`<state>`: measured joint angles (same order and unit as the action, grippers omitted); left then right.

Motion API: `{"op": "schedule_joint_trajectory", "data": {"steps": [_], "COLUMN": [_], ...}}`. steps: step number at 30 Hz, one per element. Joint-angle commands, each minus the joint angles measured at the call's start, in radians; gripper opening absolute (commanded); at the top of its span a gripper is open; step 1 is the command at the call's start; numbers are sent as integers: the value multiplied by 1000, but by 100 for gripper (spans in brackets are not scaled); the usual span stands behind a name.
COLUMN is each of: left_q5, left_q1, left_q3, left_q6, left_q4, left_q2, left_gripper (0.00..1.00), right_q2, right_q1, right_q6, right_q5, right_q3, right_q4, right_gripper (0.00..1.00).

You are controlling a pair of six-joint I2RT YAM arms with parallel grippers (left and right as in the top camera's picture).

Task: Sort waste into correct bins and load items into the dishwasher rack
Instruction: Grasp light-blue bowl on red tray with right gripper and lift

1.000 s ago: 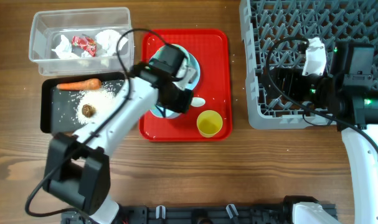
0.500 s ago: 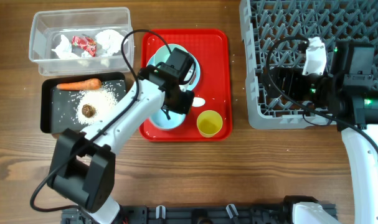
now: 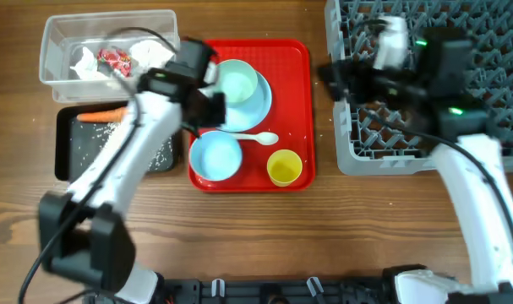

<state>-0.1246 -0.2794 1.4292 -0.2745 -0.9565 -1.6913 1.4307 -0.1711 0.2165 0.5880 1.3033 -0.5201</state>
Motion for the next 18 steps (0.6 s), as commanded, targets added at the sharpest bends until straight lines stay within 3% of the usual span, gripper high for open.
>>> {"op": "schedule_joint_trajectory", "data": {"steps": [1, 3, 5, 12, 18], "left_q5": [2, 2, 2, 53, 74], "left_q1": [127, 188, 227, 265, 265], "left_q3": [38, 38, 38, 27, 27], "left_q6": [-26, -26, -26, -21, -22], "left_q4": [-16, -29, -45, -113, -135], "left_q2": [144, 171, 173, 171, 171], "left_gripper": [53, 67, 73, 77, 78], "right_q2": [133, 223, 304, 443, 498], "right_q1": [-141, -221, -287, -441, -526], "right_q6": [84, 145, 184, 183, 266], "right_q5": [-21, -72, -105, -195, -272], "right_q3": [11, 11, 11, 11, 19], "right_q4": [74, 111, 119, 28, 14], "right_gripper": [95, 93, 91, 87, 83]}}
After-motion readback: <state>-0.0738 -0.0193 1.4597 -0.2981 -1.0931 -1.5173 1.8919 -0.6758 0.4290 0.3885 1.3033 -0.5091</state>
